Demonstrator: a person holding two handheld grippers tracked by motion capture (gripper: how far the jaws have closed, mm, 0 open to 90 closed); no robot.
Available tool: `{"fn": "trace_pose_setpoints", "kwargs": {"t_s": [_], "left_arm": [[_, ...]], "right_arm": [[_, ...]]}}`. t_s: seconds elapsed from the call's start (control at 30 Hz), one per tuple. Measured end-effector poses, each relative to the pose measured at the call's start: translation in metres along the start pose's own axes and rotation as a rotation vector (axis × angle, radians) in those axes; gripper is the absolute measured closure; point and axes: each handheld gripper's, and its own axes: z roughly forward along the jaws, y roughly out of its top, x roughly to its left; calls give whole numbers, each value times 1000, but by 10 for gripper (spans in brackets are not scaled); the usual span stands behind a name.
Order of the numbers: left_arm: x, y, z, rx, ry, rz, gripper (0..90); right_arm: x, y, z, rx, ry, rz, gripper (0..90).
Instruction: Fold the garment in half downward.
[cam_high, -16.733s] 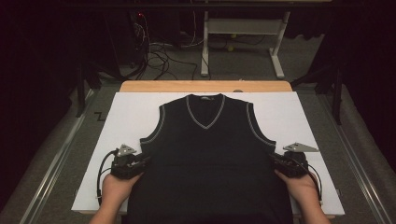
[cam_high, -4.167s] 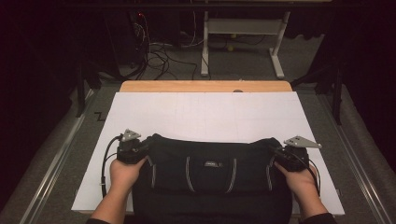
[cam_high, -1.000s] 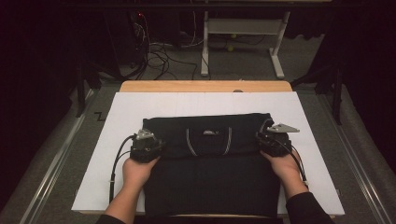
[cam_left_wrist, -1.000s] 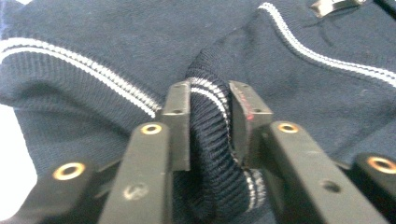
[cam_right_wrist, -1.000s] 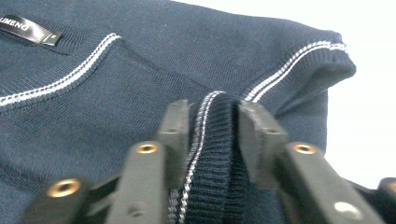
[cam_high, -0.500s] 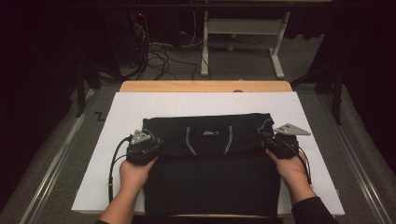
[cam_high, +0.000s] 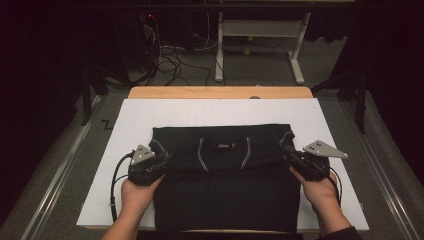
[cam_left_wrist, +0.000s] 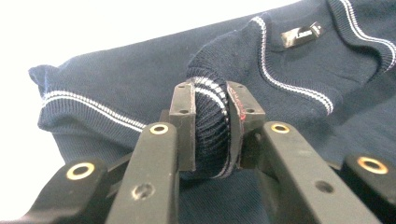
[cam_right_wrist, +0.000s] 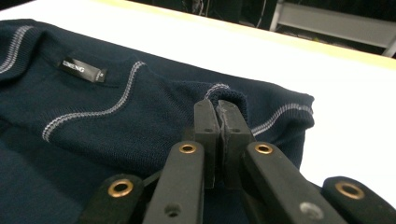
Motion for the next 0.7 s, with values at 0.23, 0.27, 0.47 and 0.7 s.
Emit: {"fn": "trace_pose_setpoints", "kwargs": {"t_s": [0.23,0.27,0.47,0.7], "left_arm": [[-13,-12,-14,13,-19,30,712],[-15,-14,-15,21,-18,36,712],[-18,-26,-18,58,-26,37,710],[-20,-41,-21,96,-30,31,708]], "right_arm": [[11,-9,-29,-46,8,-14,884],[11,-11,-32,-47,7,-15,885],[17,-31,-48,-47,25,6,885],[24,-51,-57,-31,37,16,884]]}}
